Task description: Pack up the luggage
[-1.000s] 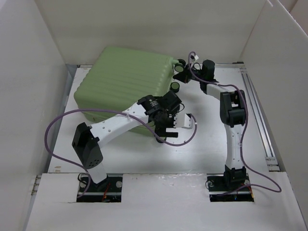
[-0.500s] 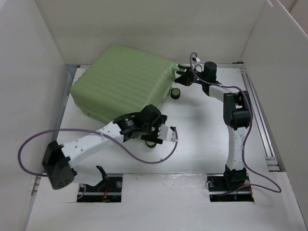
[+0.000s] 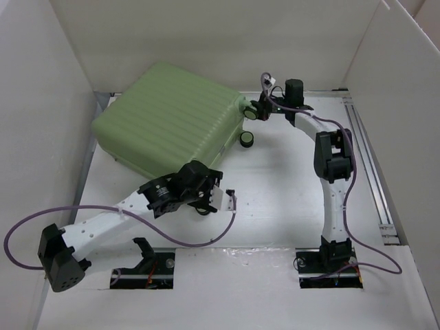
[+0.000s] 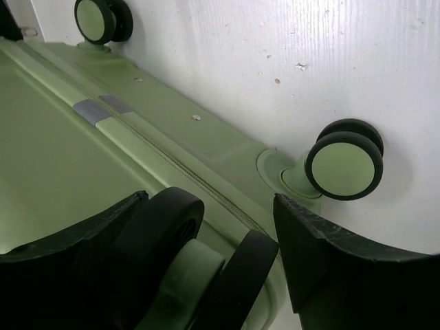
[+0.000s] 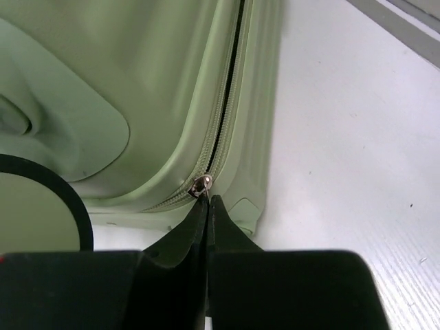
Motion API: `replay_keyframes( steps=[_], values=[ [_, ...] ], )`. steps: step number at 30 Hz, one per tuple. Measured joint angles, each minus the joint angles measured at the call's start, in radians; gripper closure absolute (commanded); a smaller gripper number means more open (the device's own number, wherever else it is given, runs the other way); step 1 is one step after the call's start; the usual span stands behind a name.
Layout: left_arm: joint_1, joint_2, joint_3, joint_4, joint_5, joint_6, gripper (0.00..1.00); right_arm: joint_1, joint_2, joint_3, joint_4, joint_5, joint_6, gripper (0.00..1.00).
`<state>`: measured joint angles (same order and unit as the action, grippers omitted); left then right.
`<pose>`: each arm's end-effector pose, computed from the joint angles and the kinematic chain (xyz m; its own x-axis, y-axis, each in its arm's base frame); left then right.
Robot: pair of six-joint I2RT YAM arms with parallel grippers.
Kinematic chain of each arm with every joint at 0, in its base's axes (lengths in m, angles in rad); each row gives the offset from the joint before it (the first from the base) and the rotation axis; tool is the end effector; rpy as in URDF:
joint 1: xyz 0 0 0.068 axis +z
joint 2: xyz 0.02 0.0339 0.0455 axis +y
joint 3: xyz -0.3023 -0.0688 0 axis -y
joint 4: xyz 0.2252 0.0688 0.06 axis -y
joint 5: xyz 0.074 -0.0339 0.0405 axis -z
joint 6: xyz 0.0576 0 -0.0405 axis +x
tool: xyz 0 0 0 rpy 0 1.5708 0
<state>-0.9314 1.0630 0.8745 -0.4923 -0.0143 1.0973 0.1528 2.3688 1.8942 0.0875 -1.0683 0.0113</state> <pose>0.1246 -0.1662 0.3116 0.5369 0.7693 -0.3463 0.6971 -0.1734 0.6957 0.5442 0.1349 0.2366 -0.3830 -0.0535 -0.9222 -0.8711 0.3531 0.3413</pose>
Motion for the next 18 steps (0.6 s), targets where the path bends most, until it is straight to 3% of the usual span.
replay_keyframes(
  steps=[1,2,6,10,11,12,14,16,18],
  values=[
    [0.004,-0.015,-0.003,-0.002,-0.007,-0.021,0.12,0.006,-0.011,-0.006,-0.015,0.009,-0.034,1.00],
    [0.007,-0.032,-0.004,-0.007,-0.010,-0.058,0.00,0.014,-0.026,-0.019,-0.031,0.032,-0.066,1.00],
    [0.005,-0.154,0.065,-0.032,-0.057,-0.272,0.00,0.046,-0.081,-0.071,-0.048,0.166,-0.174,1.00],
    [0.051,-0.199,0.330,-0.034,-0.105,-0.461,0.02,0.064,-0.120,-0.108,-0.073,0.273,-0.249,1.00],
    [0.084,-0.182,0.422,-0.019,-0.114,-0.504,0.07,0.068,-0.129,-0.115,-0.083,0.293,-0.266,1.00],
    [0.124,-0.164,0.500,0.003,-0.140,-0.542,0.34,0.072,-0.138,-0.122,-0.090,0.312,-0.282,1.00],
    [0.206,-0.147,0.587,0.034,-0.227,-0.620,0.61,0.082,-0.152,-0.127,-0.112,0.348,-0.309,1.00],
    [0.305,-0.155,0.591,0.008,-0.307,-0.682,0.82,0.089,-0.164,-0.128,-0.134,0.375,-0.329,1.00],
    [0.422,-0.166,0.534,-0.042,-0.351,-0.744,0.93,0.095,-0.177,-0.137,-0.145,0.398,-0.347,1.00]
  ],
)
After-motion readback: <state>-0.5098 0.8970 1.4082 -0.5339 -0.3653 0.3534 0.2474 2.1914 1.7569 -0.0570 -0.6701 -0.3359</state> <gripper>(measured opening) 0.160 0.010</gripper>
